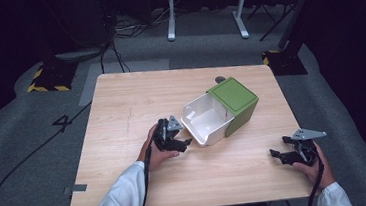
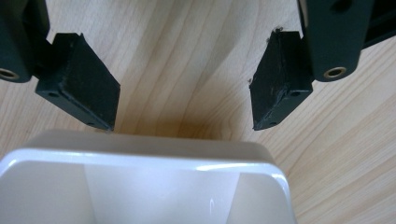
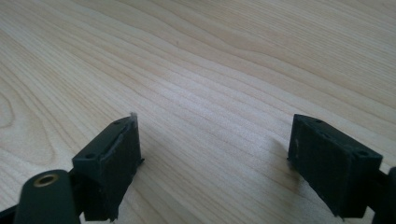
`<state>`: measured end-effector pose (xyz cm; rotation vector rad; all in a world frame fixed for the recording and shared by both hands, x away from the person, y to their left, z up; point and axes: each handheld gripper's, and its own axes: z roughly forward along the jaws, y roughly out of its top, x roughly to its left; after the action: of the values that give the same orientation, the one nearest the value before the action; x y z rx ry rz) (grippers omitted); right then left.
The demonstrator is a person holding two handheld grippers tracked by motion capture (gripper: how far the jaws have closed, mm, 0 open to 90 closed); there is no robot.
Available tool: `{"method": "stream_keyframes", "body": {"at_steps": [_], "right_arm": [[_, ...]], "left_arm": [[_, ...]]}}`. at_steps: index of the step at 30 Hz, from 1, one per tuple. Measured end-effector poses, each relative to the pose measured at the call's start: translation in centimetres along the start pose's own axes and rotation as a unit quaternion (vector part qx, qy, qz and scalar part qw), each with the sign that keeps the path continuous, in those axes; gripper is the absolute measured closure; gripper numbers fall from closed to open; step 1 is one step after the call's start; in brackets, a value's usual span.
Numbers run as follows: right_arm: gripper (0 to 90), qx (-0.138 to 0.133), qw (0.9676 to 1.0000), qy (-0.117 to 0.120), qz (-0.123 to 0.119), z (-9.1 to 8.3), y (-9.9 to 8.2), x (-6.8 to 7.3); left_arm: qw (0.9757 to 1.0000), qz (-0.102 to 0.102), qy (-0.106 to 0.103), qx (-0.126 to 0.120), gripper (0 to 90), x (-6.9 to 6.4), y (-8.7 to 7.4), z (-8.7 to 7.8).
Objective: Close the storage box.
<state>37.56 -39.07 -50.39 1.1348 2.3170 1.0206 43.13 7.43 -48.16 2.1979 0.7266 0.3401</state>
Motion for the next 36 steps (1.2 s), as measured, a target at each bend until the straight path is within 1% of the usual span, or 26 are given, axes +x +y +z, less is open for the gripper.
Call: {"method": "stream_keyframes", "body": {"at_steps": [2,5,10,13,15,17,18,20,23,25,29,30,32,33,34,36], "right_arm": [[17.0,0.000,1.0000,0.000,0.000,0.0,0.0,0.0],[17.0,0.000,1.0000,-0.001,0.000,0.0,0.0,0.0],[17.0,0.000,1.0000,-0.001,0.000,0.0,0.0,0.0],[17.0,0.000,1.0000,-0.001,0.000,0.0,0.0,0.0],[17.0,0.000,1.0000,-0.001,0.000,0.0,0.0,0.0],[17.0,0.000,1.0000,-0.001,0.000,0.0,0.0,0.0],[17.0,0.000,1.0000,-0.001,0.000,0.0,0.0,0.0],[17.0,0.000,1.0000,-0.001,0.000,0.0,0.0,0.0],[17.0,0.000,1.0000,-0.001,0.000,0.0,0.0,0.0],[17.0,0.000,1.0000,-0.001,0.000,0.0,0.0,0.0],[16.8,0.000,1.0000,-0.001,0.000,0.0,0.0,0.0],[16.8,0.000,1.0000,-0.001,0.000,0.0,0.0,0.0],[16.8,0.000,1.0000,-0.001,0.000,0.0,0.0,0.0],[16.8,0.000,1.0000,-0.001,0.000,0.0,0.0,0.0],[16.8,0.000,1.0000,-0.001,0.000,0.0,0.0,0.0],[16.8,0.000,1.0000,-0.001,0.000,0.0,0.0,0.0]], "left_arm": [[1.0000,-0.004,-0.003,-0.003,23.9,0.0,0.1,0.2],[1.0000,-0.006,-0.008,-0.001,24.0,0.1,0.3,0.6],[1.0000,-0.005,-0.006,-0.003,23.9,0.0,0.6,0.6],[0.9999,-0.009,-0.007,-0.004,23.4,0.1,0.6,0.6],[0.9999,-0.008,0.000,-0.009,23.2,0.1,0.9,0.8],[1.0000,-0.006,0.000,-0.005,23.2,0.2,1.2,1.0],[0.9999,-0.004,0.004,-0.009,23.2,0.3,1.3,1.1],[0.9998,-0.014,-0.002,-0.012,23.2,0.5,1.5,1.3],[0.9999,-0.012,0.000,-0.011,23.2,0.5,1.6,1.6],[0.9999,-0.004,0.010,-0.005,23.2,0.3,1.9,2.4],[0.9999,-0.006,0.008,-0.003,23.2,0.4,2.1,3.0],[0.9999,-0.005,0.009,-0.005,23.2,0.6,2.3,3.1],[0.9998,-0.013,0.008,-0.010,23.1,0.7,2.6,3.2],[0.9998,-0.011,0.011,-0.012,22.6,0.8,2.8,3.2],[0.9997,-0.015,0.010,-0.013,22.0,0.8,2.9,3.3],[0.9998,-0.010,0.011,-0.014,21.7,0.8,3.1,3.5]]}}
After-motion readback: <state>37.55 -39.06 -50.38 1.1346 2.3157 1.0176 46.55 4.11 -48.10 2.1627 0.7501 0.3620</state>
